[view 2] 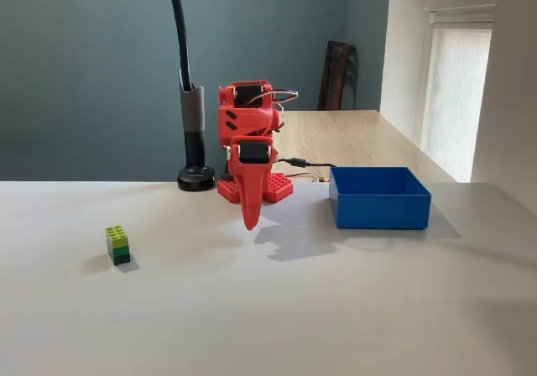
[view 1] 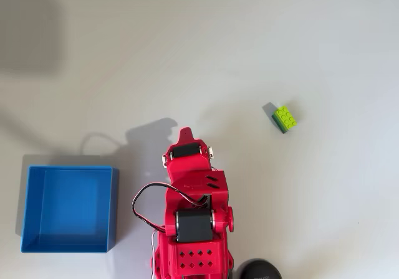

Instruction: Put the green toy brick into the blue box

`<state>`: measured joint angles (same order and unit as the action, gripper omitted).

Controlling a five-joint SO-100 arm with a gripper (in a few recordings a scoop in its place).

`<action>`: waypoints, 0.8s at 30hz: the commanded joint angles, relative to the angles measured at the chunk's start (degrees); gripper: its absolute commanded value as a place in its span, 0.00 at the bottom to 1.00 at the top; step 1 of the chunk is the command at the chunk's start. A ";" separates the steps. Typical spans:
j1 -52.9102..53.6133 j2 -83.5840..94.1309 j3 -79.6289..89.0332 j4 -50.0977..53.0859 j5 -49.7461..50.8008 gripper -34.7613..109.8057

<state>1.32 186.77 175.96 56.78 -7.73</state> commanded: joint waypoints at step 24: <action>0.88 0.26 0.09 0.09 -1.85 0.24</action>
<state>1.32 186.77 175.96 56.78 -8.79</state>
